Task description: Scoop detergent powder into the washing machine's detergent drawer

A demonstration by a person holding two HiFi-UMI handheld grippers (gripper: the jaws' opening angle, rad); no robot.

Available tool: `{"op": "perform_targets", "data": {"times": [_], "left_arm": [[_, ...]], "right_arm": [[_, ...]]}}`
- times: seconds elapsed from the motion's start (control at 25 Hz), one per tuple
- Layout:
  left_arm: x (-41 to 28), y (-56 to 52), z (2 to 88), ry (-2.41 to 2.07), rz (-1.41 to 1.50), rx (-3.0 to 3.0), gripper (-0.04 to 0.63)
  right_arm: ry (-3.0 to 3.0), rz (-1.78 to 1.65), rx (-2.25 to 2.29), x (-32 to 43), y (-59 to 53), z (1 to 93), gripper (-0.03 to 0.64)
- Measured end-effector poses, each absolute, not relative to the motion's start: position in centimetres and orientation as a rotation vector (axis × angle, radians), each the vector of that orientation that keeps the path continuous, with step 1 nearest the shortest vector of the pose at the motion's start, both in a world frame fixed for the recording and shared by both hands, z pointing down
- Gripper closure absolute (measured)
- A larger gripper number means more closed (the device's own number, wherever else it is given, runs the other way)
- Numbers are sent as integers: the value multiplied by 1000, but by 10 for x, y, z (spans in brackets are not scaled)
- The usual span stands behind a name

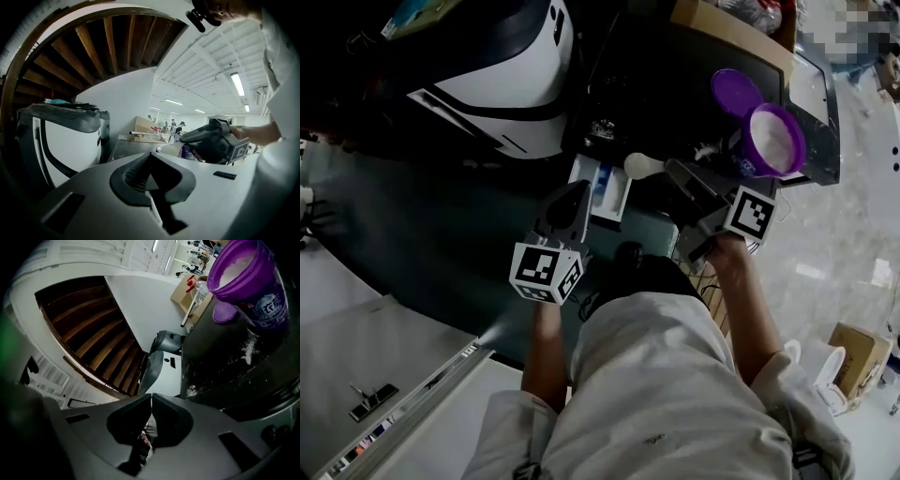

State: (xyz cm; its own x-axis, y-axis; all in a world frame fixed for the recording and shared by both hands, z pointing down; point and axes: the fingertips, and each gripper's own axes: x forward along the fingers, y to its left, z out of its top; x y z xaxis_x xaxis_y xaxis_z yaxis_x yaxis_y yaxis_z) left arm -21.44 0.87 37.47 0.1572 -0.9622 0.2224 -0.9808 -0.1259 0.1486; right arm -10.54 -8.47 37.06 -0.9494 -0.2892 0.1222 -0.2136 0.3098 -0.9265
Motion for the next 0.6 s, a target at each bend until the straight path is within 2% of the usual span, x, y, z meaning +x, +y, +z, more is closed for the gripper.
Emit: {"op": "perform_targets", "data": {"times": [0.6], "left_arm": [[-216, 32, 409, -1917, 132, 2064, 575]], "right_arm": [[2677, -1729, -470, -120, -67, 434, 606]]}}
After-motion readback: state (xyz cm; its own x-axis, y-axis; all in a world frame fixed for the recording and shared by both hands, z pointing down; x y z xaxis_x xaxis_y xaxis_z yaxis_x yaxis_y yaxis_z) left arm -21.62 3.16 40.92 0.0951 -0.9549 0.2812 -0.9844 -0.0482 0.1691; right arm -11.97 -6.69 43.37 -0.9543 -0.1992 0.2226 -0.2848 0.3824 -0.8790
